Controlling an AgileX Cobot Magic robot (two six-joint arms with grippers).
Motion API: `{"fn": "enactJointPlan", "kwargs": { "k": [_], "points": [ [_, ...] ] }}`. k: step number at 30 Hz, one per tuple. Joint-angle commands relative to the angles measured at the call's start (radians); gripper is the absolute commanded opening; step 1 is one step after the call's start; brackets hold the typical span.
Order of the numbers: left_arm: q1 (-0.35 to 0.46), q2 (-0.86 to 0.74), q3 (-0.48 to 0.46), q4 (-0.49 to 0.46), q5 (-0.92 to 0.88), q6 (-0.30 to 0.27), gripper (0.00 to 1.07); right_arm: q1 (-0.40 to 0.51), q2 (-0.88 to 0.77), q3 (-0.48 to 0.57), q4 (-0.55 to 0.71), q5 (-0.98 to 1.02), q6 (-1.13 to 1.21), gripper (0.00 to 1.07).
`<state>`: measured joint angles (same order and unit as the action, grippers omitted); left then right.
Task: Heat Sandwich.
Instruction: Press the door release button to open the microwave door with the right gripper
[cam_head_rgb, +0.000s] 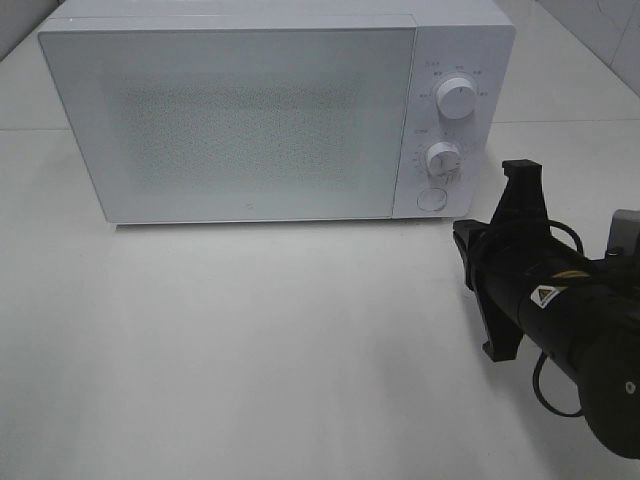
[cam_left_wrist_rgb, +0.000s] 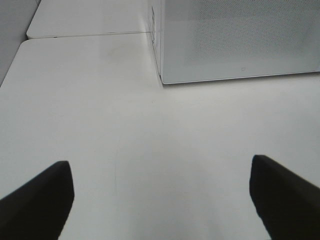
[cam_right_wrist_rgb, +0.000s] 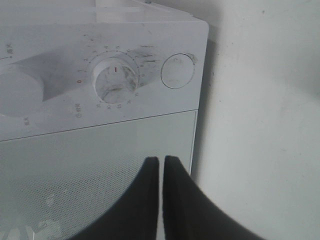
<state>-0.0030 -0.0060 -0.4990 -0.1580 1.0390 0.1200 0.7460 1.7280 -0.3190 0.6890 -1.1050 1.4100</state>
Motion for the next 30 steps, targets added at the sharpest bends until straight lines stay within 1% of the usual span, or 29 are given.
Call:
{"fn": "enactJointPlan", "kwargs": {
  "k": [1, 6, 11, 12, 14, 15, 16, 19, 24, 28, 30],
  "points": [
    [0.002, -0.021, 0.004, -0.007, -0.003, -0.005, 0.89, 0.000, -0.003, -0.003, -0.007, 0.019, 0.016, 0.00],
    [0.002, -0.021, 0.004, -0.007, -0.003, -0.005, 0.89, 0.000, -0.003, -0.003, -0.007, 0.022, 0.019, 0.00],
    [0.002, -0.021, 0.004, -0.007, -0.003, -0.005, 0.89, -0.005, -0.003, -0.011, -0.006, 0.070, 0.028, 0.00],
    [0.002, -0.021, 0.004, -0.007, -0.003, -0.005, 0.89, -0.020, -0.003, -0.022, -0.013, 0.120, 0.028, 0.00],
    [0.002, -0.021, 0.004, -0.007, -0.003, -0.005, 0.89, -0.043, -0.003, -0.032, -0.038, 0.154, 0.028, 0.00],
    [0.002, -0.021, 0.004, -0.007, -0.003, -0.005, 0.89, -0.043, -0.003, -0.032, -0.038, 0.154, 0.028, 0.00],
    [0.002, -0.021, 0.004, -0.007, -0.003, -0.005, 0.89, -0.065, -0.003, -0.041, -0.070, 0.161, 0.028, 0.00],
    [0.002, -0.021, 0.004, -0.007, -0.003, -0.005, 0.89, -0.109, -0.003, -0.067, -0.112, 0.190, 0.024, 0.00],
    [0.002, -0.021, 0.004, -0.007, -0.003, -0.005, 0.89, -0.144, -0.002, -0.085, -0.138, 0.225, 0.006, 0.00],
    [0.002, -0.021, 0.004, -0.007, -0.003, -0.005, 0.89, -0.218, 0.001, -0.136, -0.196, 0.287, -0.024, 0.01],
    [0.002, -0.021, 0.004, -0.007, -0.003, -0.005, 0.89, -0.231, 0.009, -0.146, -0.212, 0.288, -0.024, 0.00]
  ]
}}
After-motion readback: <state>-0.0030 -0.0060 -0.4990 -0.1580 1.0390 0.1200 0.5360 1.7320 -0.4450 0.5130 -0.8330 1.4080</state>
